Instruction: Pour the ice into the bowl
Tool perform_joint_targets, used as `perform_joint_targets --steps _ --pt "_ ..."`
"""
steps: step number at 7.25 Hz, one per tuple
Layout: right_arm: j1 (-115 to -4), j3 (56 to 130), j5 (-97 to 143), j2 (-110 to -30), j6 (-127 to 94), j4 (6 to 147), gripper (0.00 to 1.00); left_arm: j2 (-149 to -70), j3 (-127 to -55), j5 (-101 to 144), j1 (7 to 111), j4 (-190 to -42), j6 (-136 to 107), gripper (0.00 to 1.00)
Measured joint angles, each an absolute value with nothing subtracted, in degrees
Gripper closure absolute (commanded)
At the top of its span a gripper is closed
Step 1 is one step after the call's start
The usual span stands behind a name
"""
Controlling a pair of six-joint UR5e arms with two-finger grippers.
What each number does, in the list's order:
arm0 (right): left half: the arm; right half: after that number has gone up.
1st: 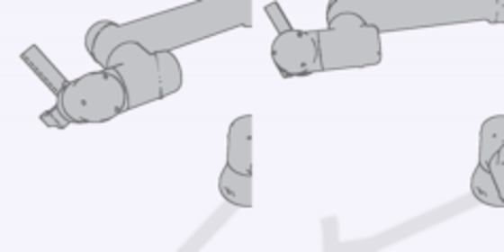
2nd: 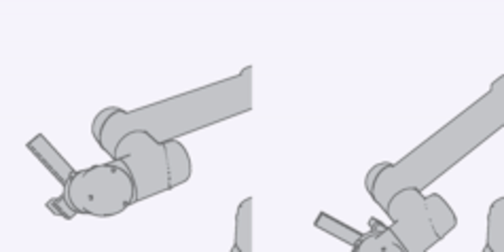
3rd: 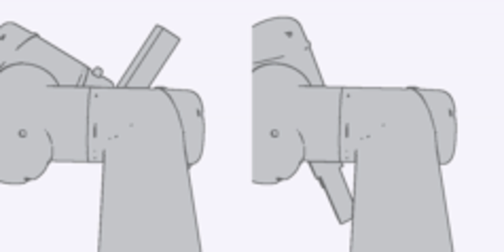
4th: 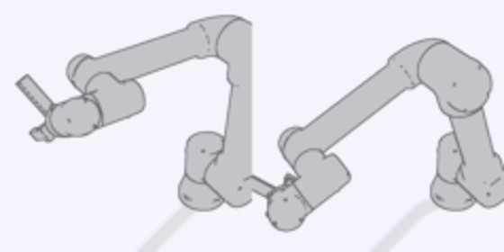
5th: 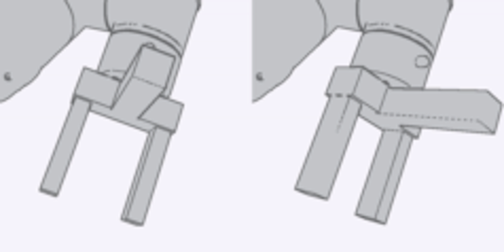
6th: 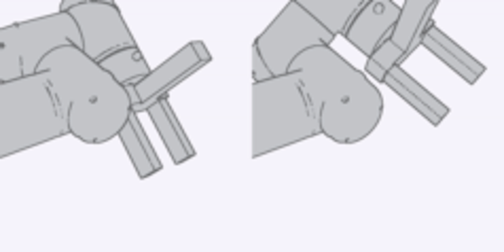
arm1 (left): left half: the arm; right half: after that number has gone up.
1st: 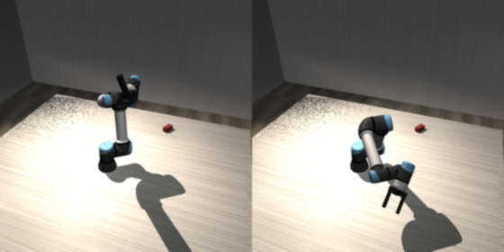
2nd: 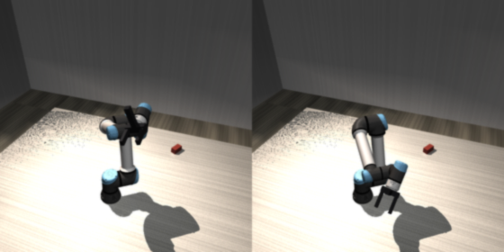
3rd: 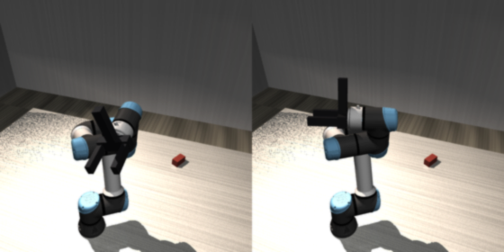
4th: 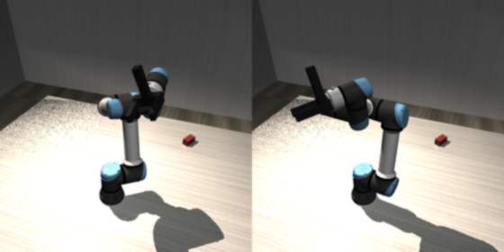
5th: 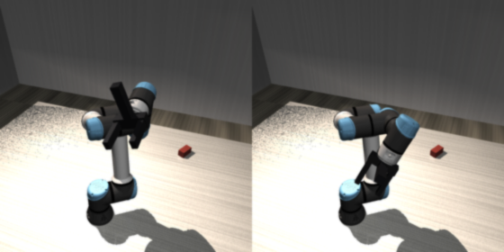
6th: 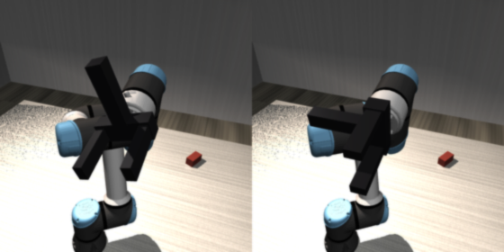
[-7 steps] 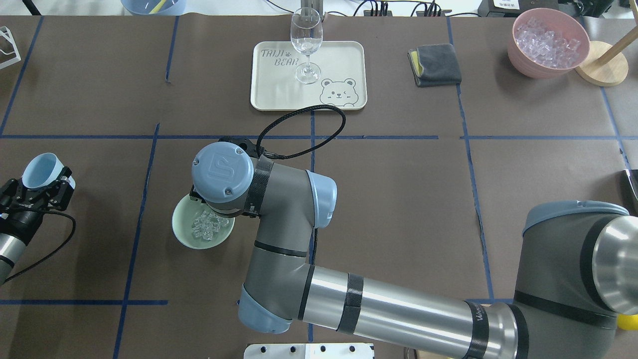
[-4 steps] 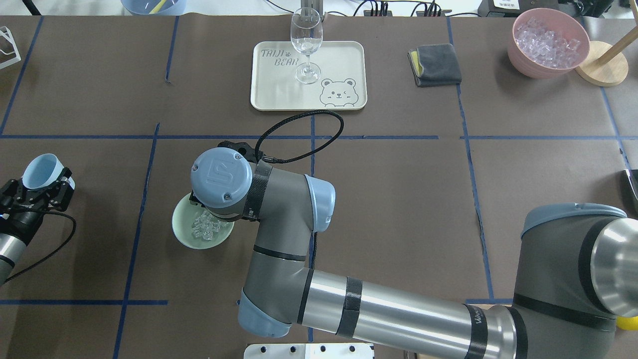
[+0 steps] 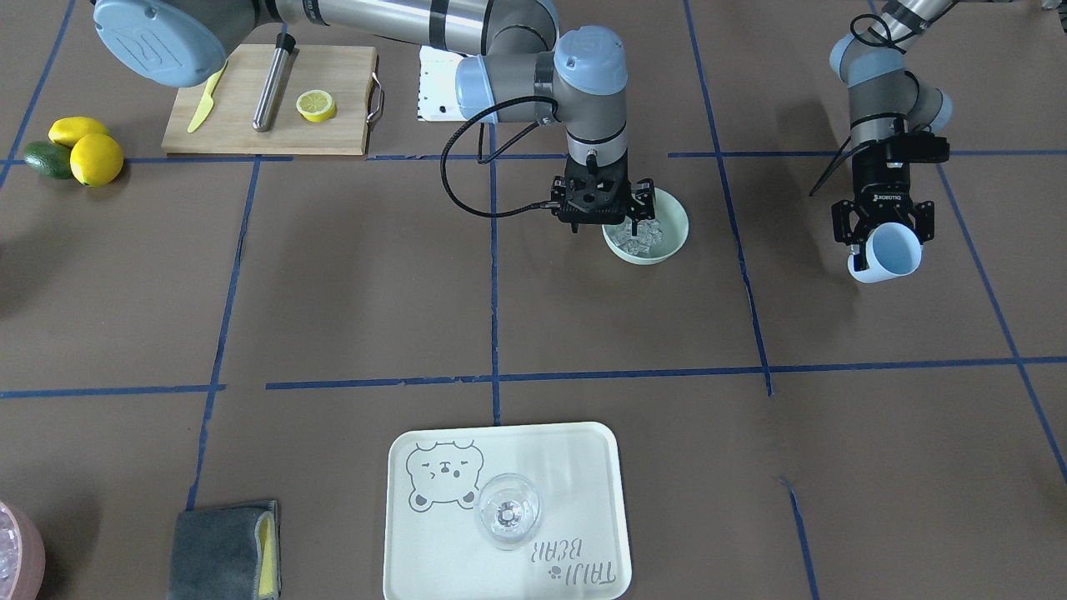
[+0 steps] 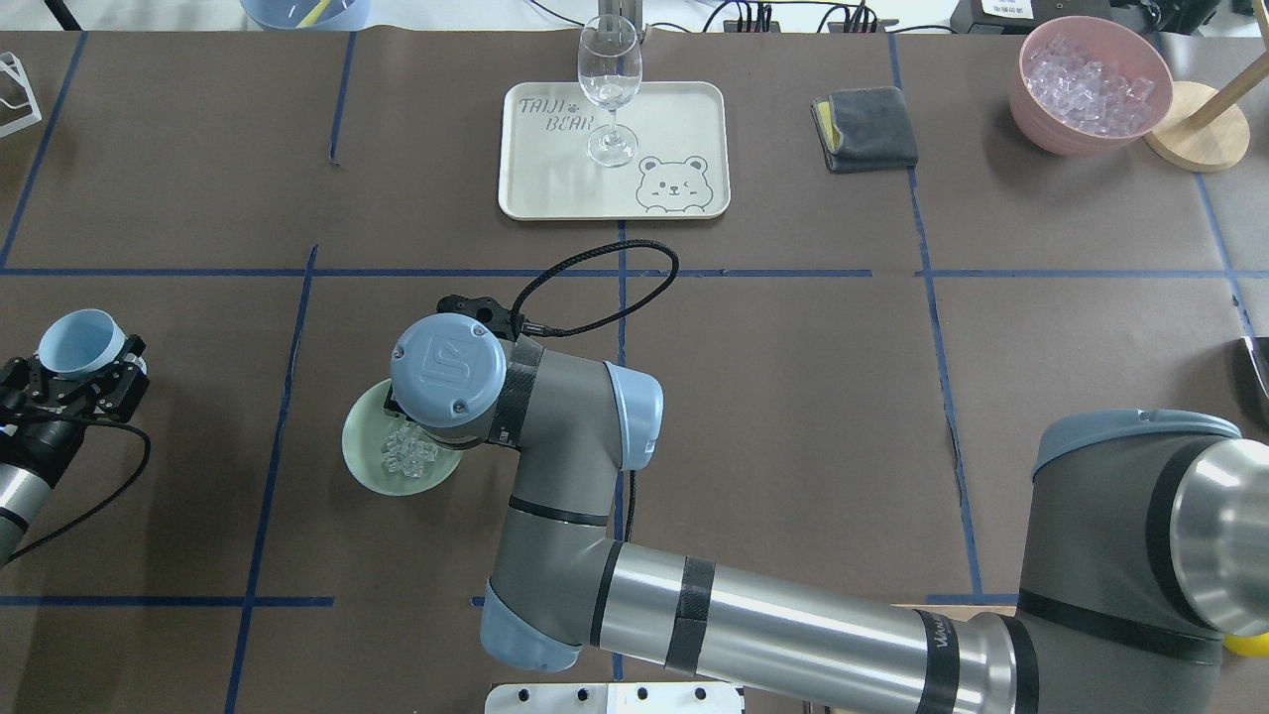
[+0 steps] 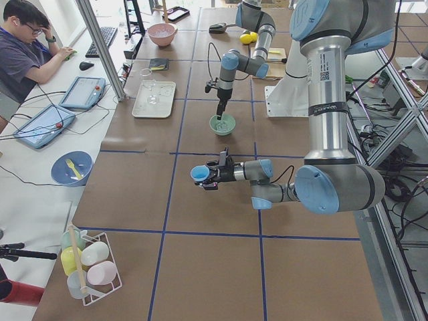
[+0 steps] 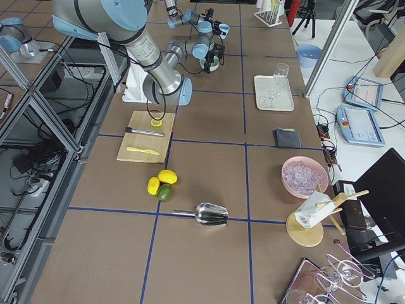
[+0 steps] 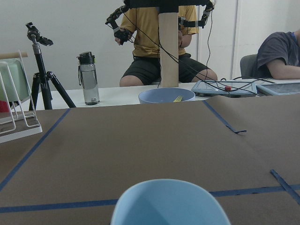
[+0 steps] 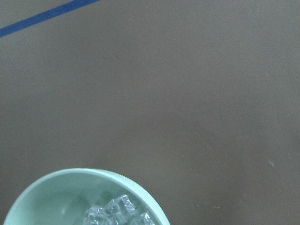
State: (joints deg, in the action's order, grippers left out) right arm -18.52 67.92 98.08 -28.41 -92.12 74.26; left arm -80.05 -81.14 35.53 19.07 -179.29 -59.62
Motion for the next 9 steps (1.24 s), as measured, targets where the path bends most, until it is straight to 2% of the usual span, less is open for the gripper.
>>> perform_joint_targets --steps 1,2,3,7,9 --pt "-18.09 67.58 98.03 -28.44 -92.11 74.16 0.03 -80.01 -81.18 35.68 19.07 -179.30 -59.60 0.00" --pt "-17.75 67.17 98.03 -28.47 -92.09 74.11 0.33 -80.00 -81.23 35.93 19.10 -179.30 -59.59 0.00" --pt "-17.60 66.99 98.06 -28.43 -92.11 74.08 0.99 -79.99 -81.29 36.14 19.13 -179.30 -59.59 0.00" --pt "-17.56 67.14 98.16 -28.41 -87.14 74.01 1.00 -79.81 -81.85 38.64 19.82 -179.40 -58.72 0.00" --pt "-17.63 67.69 98.35 -28.44 -86.17 74.01 1.00 -79.26 -84.32 43.89 22.76 -179.62 -54.89 0.00"
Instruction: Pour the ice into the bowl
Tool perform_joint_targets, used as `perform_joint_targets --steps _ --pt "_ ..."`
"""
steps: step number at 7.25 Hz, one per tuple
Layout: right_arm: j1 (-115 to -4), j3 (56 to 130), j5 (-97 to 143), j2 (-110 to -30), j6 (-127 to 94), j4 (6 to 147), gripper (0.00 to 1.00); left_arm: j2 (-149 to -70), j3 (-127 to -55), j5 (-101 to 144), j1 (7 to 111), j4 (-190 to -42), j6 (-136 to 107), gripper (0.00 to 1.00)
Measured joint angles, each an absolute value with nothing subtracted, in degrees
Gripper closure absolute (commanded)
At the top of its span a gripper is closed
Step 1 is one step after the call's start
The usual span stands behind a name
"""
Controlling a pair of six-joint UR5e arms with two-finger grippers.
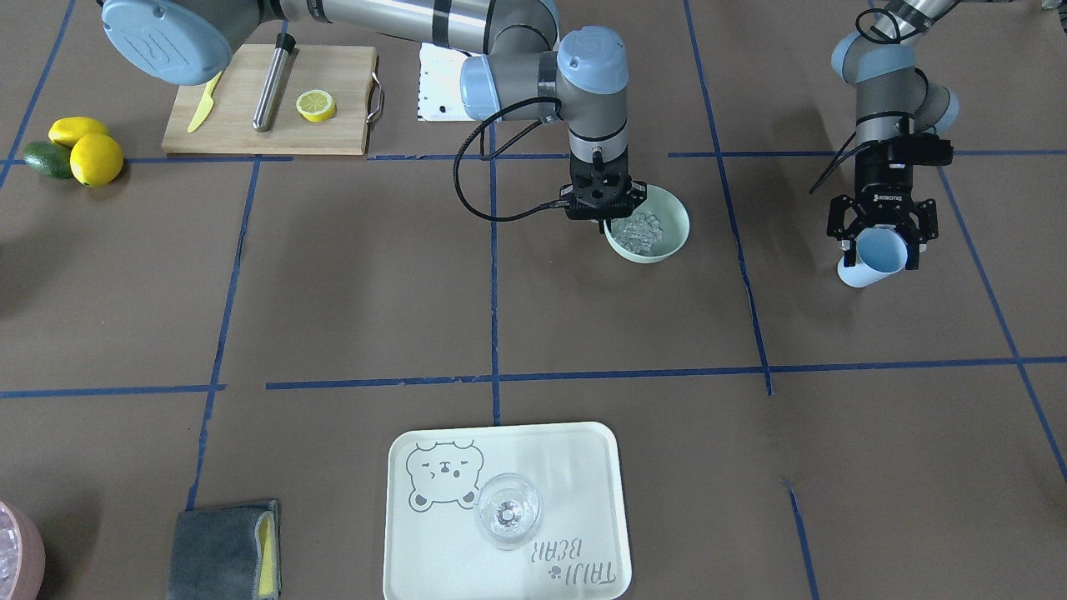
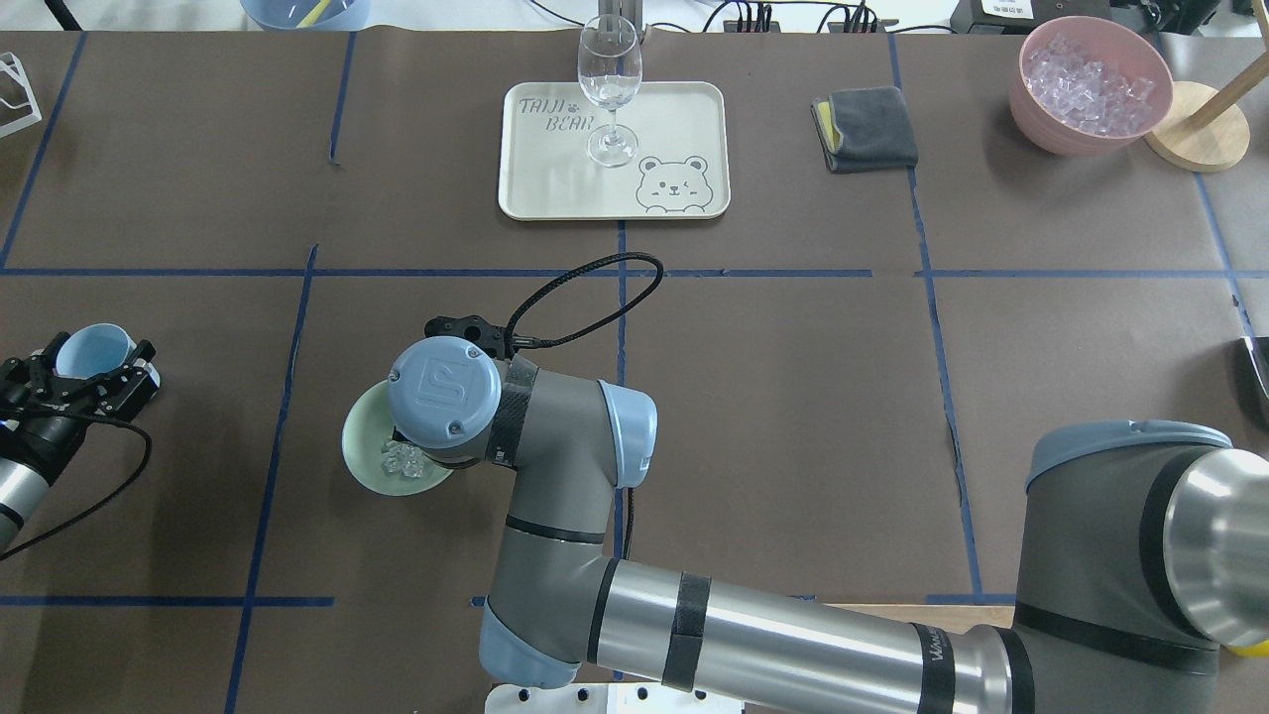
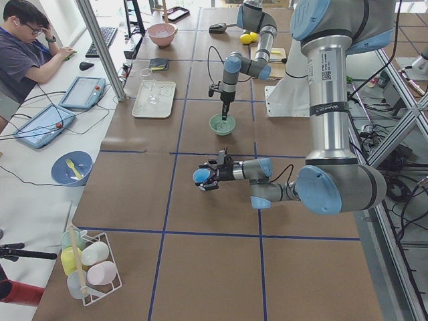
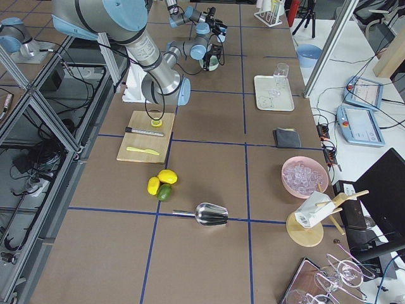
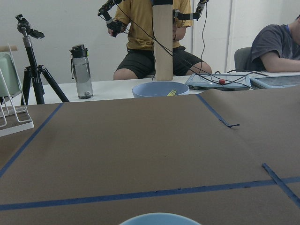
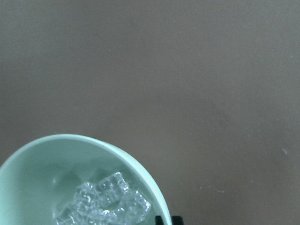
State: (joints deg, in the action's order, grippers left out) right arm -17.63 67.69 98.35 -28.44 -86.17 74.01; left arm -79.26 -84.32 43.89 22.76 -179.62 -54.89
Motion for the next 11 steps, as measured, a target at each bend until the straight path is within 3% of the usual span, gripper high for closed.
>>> perform_joint_targets --steps 6,8,11 --pt "-19.86 74.14 100.84 -29.06 -86.44 76.38 1.00 -74.33 -92.14 54.01 30.33 -178.14 -48.54 0.00" --pt "-23.40 81.95 101.66 -32.19 -85.93 81.68 1.00 -74.32 -94.08 60.93 35.80 -173.58 -46.03 0.00" --pt "-30.20 95.16 105.22 -45.20 -79.33 83.85 1.00 -76.61 -97.97 73.05 46.60 -161.43 -38.21 0.00"
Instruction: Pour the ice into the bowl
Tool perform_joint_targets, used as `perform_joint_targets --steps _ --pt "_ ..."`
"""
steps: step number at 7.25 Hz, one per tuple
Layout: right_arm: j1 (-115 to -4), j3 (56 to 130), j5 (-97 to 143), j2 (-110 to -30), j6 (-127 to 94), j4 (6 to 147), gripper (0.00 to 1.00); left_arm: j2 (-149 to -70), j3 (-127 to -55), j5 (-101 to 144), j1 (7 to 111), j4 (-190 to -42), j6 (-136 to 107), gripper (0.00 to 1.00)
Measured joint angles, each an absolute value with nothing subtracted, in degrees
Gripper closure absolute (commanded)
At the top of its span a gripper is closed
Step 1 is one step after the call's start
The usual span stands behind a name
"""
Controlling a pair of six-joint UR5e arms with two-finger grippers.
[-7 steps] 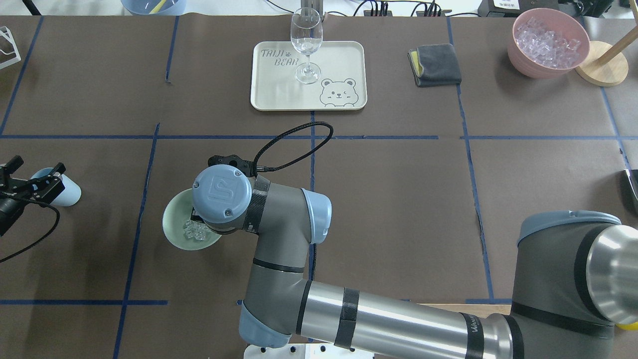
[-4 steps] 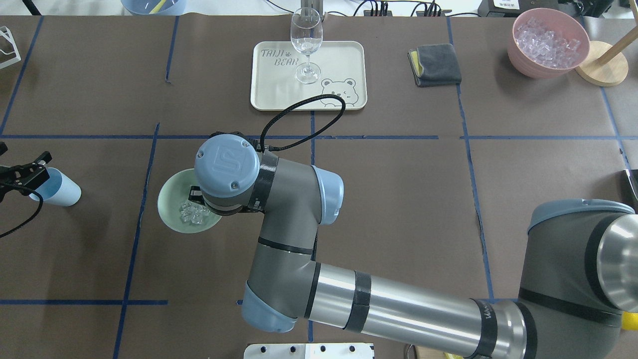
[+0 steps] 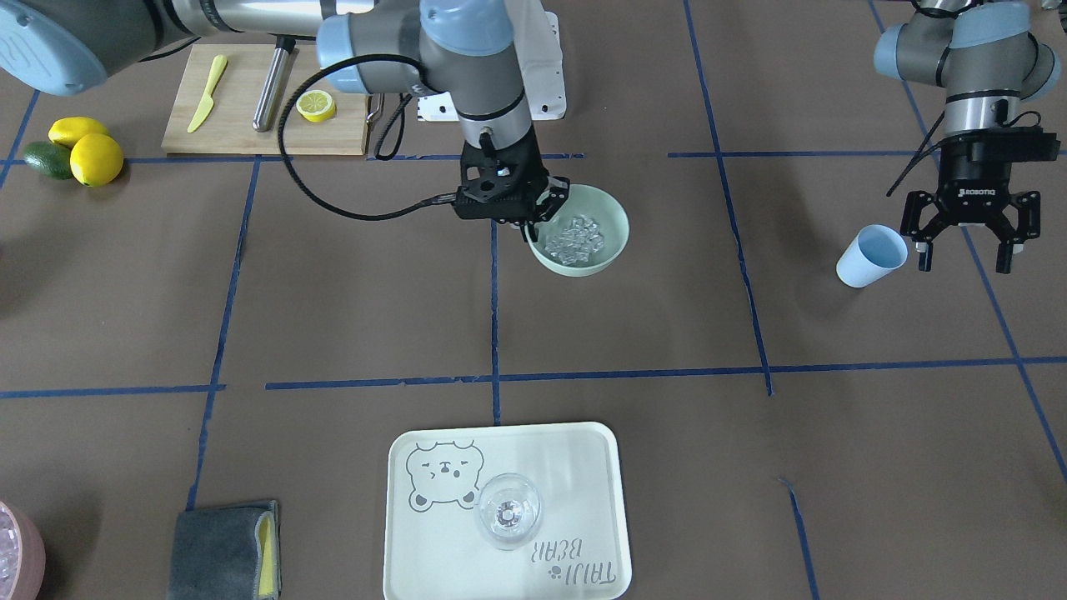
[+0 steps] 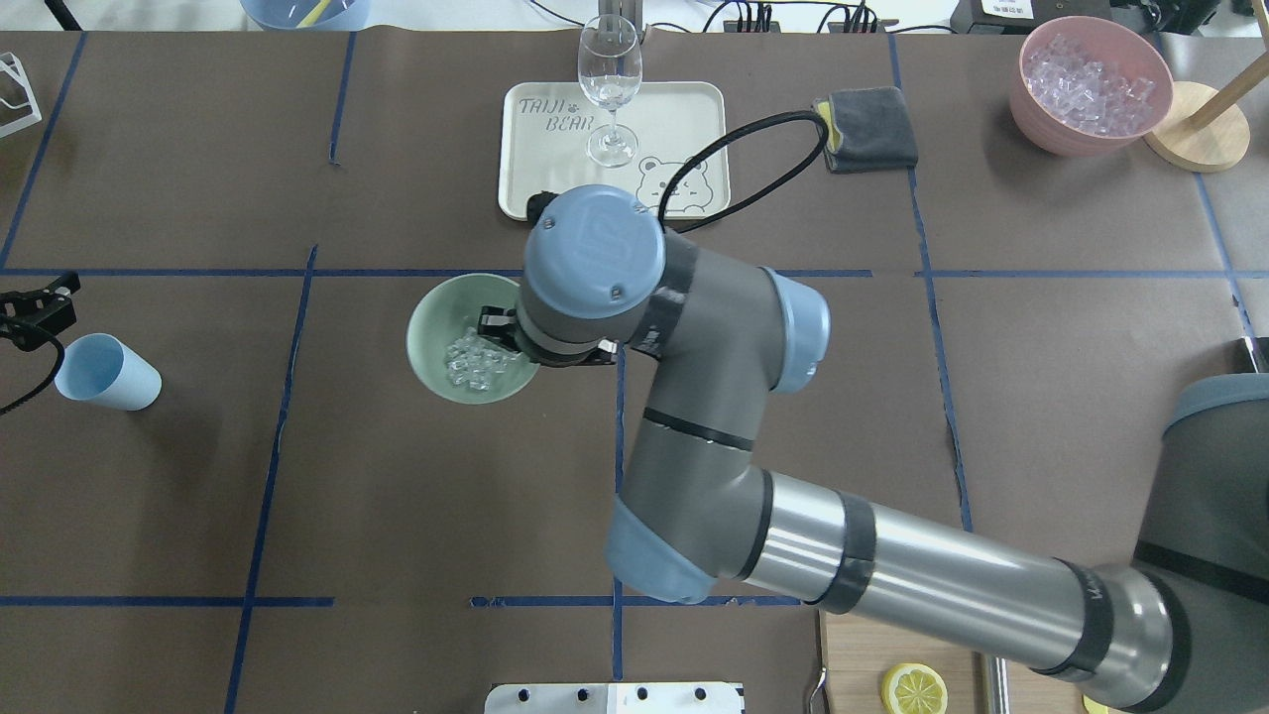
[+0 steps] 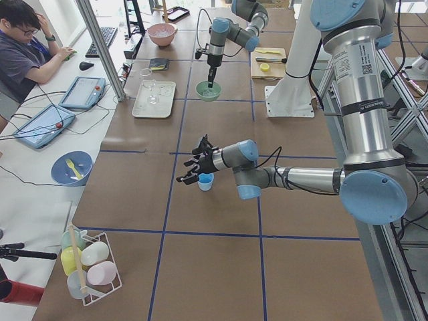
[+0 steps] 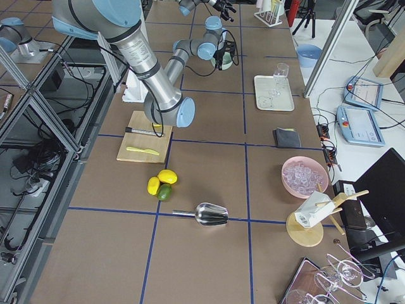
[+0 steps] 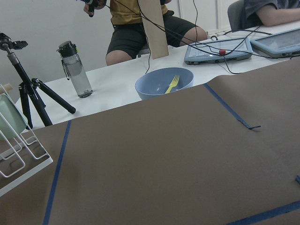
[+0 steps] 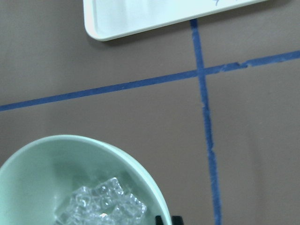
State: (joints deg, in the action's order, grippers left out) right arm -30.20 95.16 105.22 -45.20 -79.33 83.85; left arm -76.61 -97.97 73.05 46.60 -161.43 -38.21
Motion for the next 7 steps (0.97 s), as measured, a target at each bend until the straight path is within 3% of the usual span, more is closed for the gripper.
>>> perform_joint_targets --steps 5,7 --pt "-41.41 105.46 114.32 -63.35 -62.33 83.89 1.00 -85.76 -99.74 100.89 63.87 -133.95 -27.77 0.00" --pt "-45.51 110.15 118.95 -74.82 -58.68 79.02 1.00 -90.77 -101.25 111.90 72.54 -117.54 -17.84 0.00"
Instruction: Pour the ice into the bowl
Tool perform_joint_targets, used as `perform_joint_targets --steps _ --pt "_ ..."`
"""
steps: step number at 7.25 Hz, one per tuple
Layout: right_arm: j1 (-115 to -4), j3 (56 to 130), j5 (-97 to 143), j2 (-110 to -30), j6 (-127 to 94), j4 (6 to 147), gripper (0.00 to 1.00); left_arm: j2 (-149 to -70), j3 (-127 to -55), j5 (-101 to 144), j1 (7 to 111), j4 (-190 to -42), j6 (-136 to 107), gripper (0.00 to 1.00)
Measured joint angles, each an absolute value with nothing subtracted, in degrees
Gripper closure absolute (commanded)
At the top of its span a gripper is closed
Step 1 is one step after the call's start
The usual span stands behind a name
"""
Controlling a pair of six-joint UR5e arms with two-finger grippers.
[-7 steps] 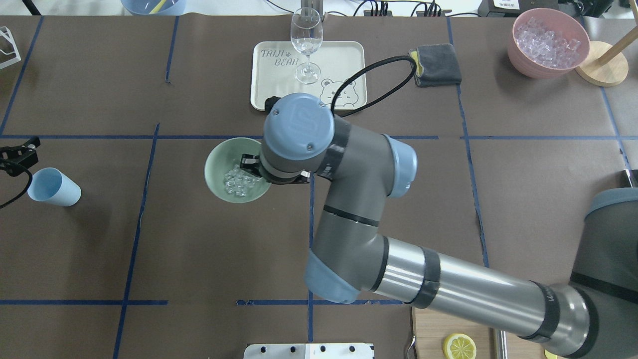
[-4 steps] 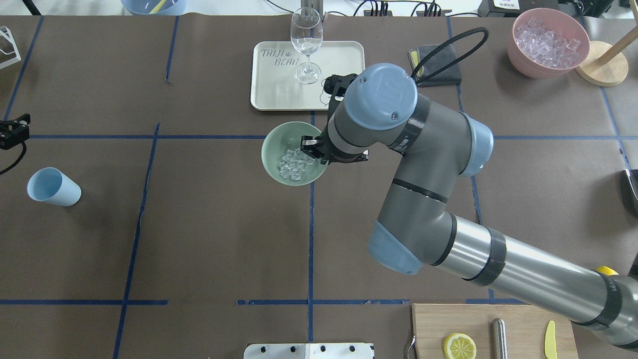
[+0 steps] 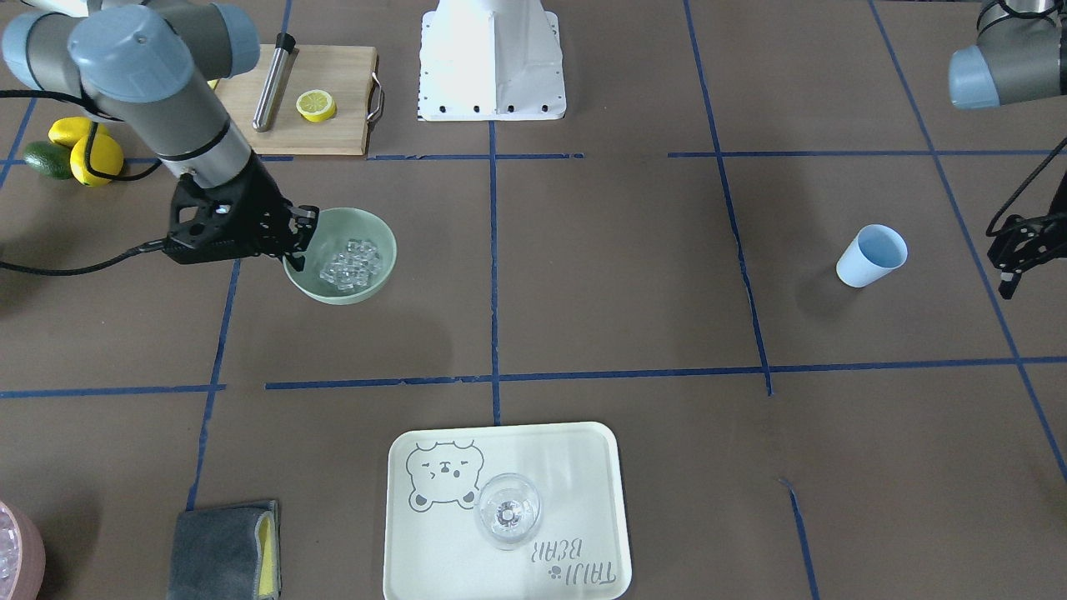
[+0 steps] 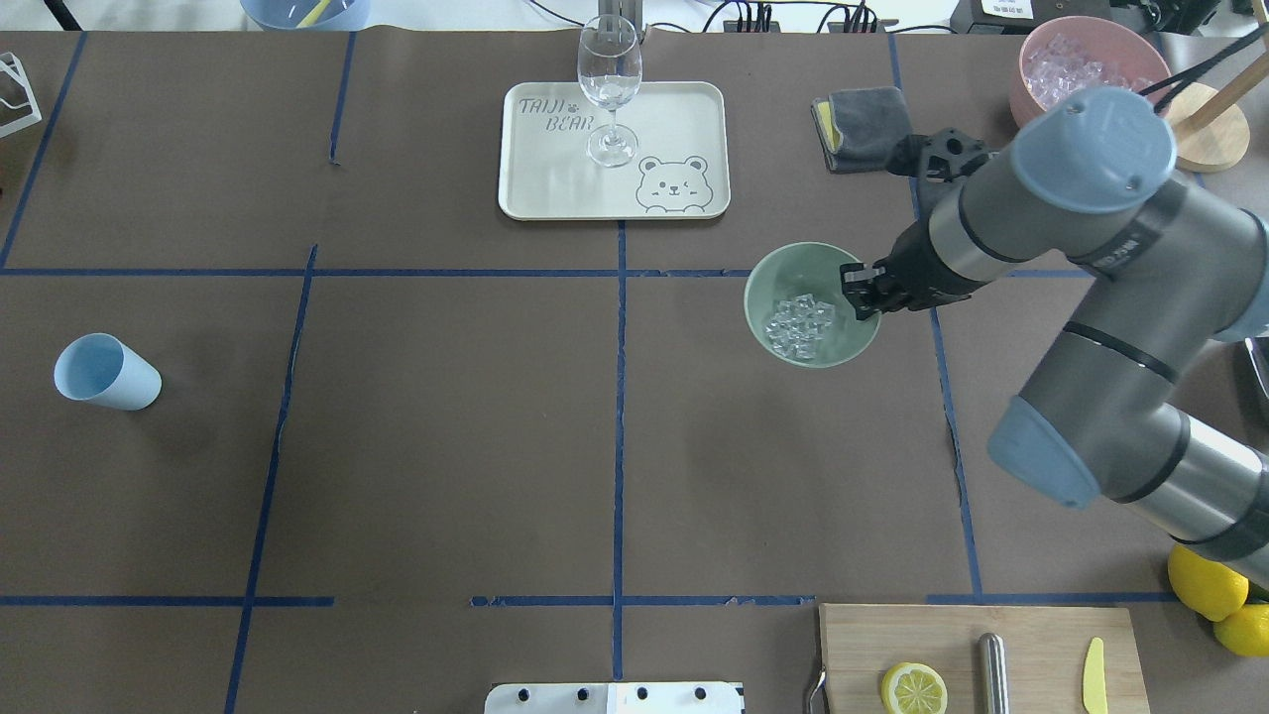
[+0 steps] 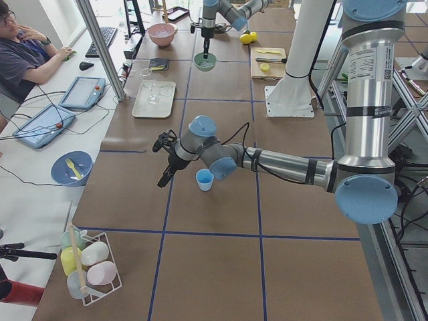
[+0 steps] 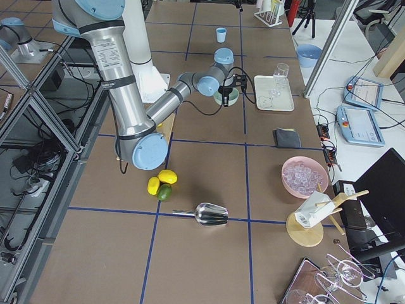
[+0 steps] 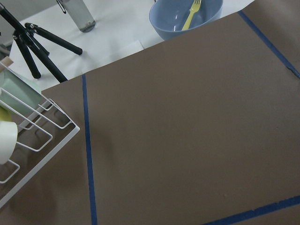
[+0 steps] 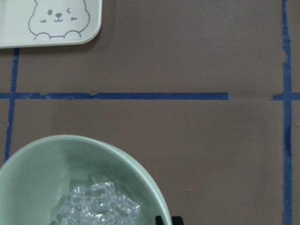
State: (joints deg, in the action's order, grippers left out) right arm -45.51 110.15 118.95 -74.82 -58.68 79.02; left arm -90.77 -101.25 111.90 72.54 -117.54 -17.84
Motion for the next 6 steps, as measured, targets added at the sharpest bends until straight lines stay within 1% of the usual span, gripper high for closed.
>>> perform_joint_targets --steps 1,2,3,4,6 --pt "-47.23 110.92 120.20 -81.95 -55.81 73.14 1.00 -92.49 -102.04 113.61 75.67 -110.73 -12.31 0.00" --pt "-48.93 110.21 121.46 -88.60 -53.26 66.50 1.00 -93.32 -102.39 114.74 78.03 -106.72 -8.09 0.00" --pt "-50.80 108.05 123.51 -93.22 -51.56 60.89 1.00 -93.32 -102.39 116.55 79.59 -105.18 -5.30 0.00" --pt "-53.20 104.21 126.19 -96.07 -50.04 55.40 1.00 -93.08 -102.17 118.73 80.80 -104.66 -3.68 0.00" --pt "-57.40 95.48 130.25 -97.99 -48.22 46.12 1.00 -92.20 -101.72 120.47 81.83 -104.39 -2.69 0.00"
